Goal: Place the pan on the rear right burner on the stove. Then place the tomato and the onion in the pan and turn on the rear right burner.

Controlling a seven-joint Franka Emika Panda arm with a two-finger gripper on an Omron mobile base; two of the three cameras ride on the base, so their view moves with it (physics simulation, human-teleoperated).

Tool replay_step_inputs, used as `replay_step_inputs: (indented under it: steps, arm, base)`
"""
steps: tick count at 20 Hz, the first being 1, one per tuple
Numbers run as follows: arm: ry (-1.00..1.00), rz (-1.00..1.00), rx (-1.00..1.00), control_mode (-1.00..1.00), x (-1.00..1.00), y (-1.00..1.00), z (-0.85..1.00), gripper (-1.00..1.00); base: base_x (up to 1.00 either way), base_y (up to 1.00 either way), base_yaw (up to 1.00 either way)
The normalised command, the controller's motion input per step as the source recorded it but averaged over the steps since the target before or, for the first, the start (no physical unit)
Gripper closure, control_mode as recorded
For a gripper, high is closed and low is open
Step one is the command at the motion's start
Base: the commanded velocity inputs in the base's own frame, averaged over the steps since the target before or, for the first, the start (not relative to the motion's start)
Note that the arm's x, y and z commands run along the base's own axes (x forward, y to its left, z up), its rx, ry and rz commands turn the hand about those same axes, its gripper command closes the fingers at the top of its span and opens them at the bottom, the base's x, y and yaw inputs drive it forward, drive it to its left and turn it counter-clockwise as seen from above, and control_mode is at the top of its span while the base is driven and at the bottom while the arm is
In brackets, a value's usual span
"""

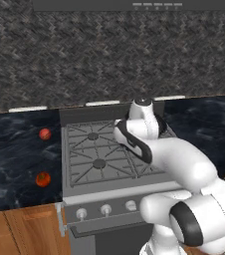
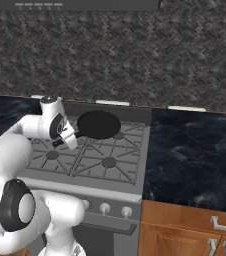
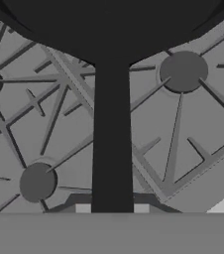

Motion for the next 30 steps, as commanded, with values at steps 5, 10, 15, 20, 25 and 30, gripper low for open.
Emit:
replay_step_inputs:
  steps: [5,10,15,20,25,30]
  arm:
    - [0.04,0.0,-0.04,-1.0,0.45,-0.08,-0.17,1.0]
    - [0.02,-0.01,-0.04,-1.0,0.28,-0.01,-0.1,1.0]
    - [0.0,-0.05,-0.02,-1.0,0.08,0.0,-0.01,1.0]
    - [0.0,-0.07,0.0,-1.0,0.0,-0.01,0.0,1.0]
    - [0.0,-0.01,0.0,-1.0,0.01,-0.1,-0.1,1.0]
    - [0.0,0.0,0.0,-1.0,0.04,-0.16,-0.21,1.0]
  base:
    - [0.0,0.0,0.0]
    - [0.0,0.0,0.0]
    - [0.0,0.0,0.0]
    - [0.0,0.0,0.0]
    - [0.0,0.0,0.0]
    - [0.0,0.0,0.0]
